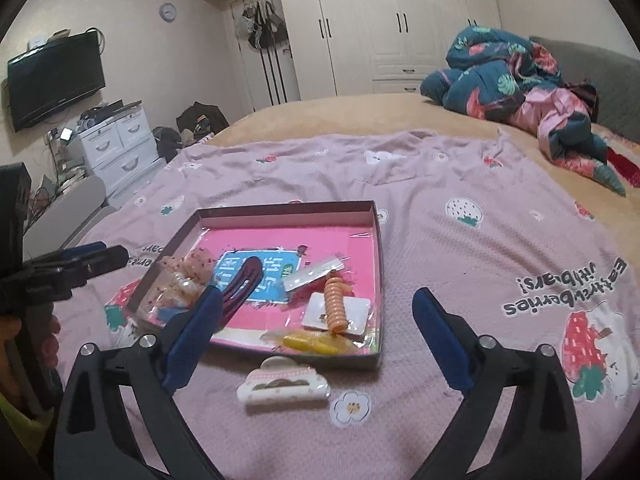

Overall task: Organize jewelry
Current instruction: 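Open the left gripper into the box while the right releases the coiled hair tie, then grasp the pink fluffy clip with the left gripper while the right grasps the white cloud claw clip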

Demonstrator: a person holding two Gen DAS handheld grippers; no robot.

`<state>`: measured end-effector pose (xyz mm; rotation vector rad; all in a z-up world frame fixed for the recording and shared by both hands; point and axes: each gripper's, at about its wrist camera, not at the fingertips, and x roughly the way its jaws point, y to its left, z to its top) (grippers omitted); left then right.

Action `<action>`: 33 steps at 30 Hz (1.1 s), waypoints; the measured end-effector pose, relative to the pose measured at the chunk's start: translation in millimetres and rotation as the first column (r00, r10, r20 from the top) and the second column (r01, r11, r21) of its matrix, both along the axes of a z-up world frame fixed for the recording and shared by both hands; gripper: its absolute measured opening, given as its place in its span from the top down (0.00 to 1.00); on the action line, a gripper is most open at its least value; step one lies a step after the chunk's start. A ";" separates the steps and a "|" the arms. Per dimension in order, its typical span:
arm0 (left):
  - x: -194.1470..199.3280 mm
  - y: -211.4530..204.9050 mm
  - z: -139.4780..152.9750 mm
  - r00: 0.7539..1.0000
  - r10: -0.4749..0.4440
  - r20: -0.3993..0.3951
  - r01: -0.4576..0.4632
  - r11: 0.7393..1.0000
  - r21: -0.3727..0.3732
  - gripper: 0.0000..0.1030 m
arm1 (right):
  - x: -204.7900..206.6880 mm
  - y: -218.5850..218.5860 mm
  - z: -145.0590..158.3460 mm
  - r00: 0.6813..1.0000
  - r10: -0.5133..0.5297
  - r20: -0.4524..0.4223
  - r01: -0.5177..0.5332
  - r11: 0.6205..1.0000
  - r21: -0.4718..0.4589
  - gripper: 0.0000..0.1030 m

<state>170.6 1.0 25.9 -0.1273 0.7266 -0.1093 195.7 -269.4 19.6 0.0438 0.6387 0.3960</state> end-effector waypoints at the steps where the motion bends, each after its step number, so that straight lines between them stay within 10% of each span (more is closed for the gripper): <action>1: -2.9 0.3 1.0 1.000 0.001 0.002 -0.001 1.000 0.004 0.09 | -3.5 0.4 1.0 1.000 0.003 0.002 -0.003 1.000 0.002 0.08; 33: -25.7 0.0 -82.9 0.976 -0.026 -0.216 0.029 1.000 0.011 0.09 | -6.6 47.5 -91.0 0.977 0.104 -0.185 -0.127 0.985 -0.117 0.05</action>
